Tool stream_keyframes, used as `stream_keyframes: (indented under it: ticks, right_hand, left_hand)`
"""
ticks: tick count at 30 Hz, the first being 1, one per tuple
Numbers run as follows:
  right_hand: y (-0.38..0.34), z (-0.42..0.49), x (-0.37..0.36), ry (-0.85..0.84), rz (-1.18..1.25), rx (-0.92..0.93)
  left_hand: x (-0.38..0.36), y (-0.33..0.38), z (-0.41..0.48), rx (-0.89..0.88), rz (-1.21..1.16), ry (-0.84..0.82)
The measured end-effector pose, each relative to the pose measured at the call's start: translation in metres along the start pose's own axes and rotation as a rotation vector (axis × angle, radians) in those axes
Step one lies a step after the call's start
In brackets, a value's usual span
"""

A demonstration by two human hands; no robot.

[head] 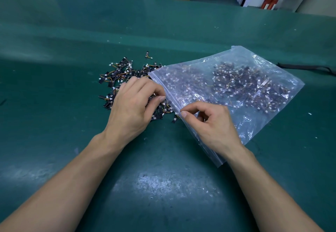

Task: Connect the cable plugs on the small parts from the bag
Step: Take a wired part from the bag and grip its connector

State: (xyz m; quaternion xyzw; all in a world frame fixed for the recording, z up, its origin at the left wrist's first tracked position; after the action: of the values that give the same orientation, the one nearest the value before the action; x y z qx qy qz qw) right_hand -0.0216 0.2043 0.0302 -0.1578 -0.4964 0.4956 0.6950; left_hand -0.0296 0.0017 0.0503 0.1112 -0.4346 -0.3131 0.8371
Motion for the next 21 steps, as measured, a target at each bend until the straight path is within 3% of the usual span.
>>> stream_keyframes:
  ticks: [5, 11, 17, 21]
  right_hand:
    - [-0.002, -0.001, -0.004, -0.022, 0.023, 0.017]
    - [-0.002, -0.002, -0.006, -0.036, 0.027, 0.025]
    - [-0.003, -0.002, -0.006, -0.037, 0.006, 0.035]
    - [-0.004, -0.003, -0.007, -0.036, -0.019, 0.045]
  left_hand:
    - [-0.002, 0.004, -0.002, 0.025, 0.019, -0.040]
    - [-0.007, -0.008, -0.005, 0.235, 0.107, -0.146]
    - [0.000, -0.008, -0.002, 0.258, 0.028, -0.068]
    - [-0.004, -0.012, -0.004, 0.287, -0.065, -0.132]
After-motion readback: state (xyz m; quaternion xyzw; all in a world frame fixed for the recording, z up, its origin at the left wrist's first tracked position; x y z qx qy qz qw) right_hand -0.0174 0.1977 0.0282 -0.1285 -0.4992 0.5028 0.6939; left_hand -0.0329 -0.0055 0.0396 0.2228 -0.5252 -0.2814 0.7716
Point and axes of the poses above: each hand's wrist, its own z-axis towards the middle knuckle, its own x-axis out of the back of the hand, y = z × x, the point moved 4 cm from there along z, towards the middle knuckle, and after that the axes turned 12 degrees about x, right-handed, at the moved point
